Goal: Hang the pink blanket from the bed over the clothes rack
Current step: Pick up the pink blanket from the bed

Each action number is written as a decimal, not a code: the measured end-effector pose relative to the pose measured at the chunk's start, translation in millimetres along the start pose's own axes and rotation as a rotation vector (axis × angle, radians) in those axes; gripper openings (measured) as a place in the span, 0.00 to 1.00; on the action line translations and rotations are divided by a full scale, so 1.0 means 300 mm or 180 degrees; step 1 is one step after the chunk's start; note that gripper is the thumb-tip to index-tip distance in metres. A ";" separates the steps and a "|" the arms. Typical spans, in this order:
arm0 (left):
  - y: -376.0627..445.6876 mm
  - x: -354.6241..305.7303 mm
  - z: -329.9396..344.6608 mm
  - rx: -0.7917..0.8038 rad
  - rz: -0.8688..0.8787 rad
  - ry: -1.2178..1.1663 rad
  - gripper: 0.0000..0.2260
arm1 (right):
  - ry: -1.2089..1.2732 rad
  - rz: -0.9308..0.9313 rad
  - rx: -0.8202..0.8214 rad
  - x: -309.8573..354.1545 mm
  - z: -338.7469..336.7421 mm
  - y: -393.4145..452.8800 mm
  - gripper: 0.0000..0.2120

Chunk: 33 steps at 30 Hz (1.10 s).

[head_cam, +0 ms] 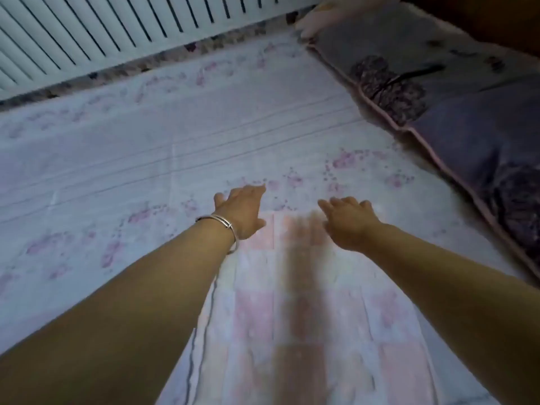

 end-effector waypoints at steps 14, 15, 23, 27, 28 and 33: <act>0.233 0.031 0.277 0.0574 -0.0080 0.0593 0.35 | -0.0523 0.0405 0.0131 -0.039 0.206 0.199 0.24; 0.229 0.028 0.279 0.0552 -0.0085 0.0630 0.32 | -0.0466 0.0423 0.0158 -0.033 0.207 0.195 0.22; 0.049 0.040 0.205 0.0655 0.0142 0.0329 0.20 | -0.0108 0.0138 0.0230 0.043 0.101 0.044 0.18; -0.125 0.078 0.086 0.0734 0.0170 0.0221 0.22 | -0.0164 -0.0037 0.0396 0.133 -0.042 -0.070 0.18; -0.190 0.095 0.042 0.0724 0.0159 0.0173 0.23 | -0.0214 -0.0115 0.0420 0.172 -0.095 -0.110 0.18; -0.537 0.182 -0.167 0.0689 0.0077 0.0005 0.25 | -0.0491 -0.0532 0.0693 0.363 -0.339 -0.353 0.16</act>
Point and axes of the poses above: each hand's wrist, its own y-axis towards the middle knuckle, its own z-axis out of the palm, x = y × z, the point moved 5 cm from there along y, towards the middle knuckle, and after that the axes turned 1 degree about y, right-handed, at the moved point
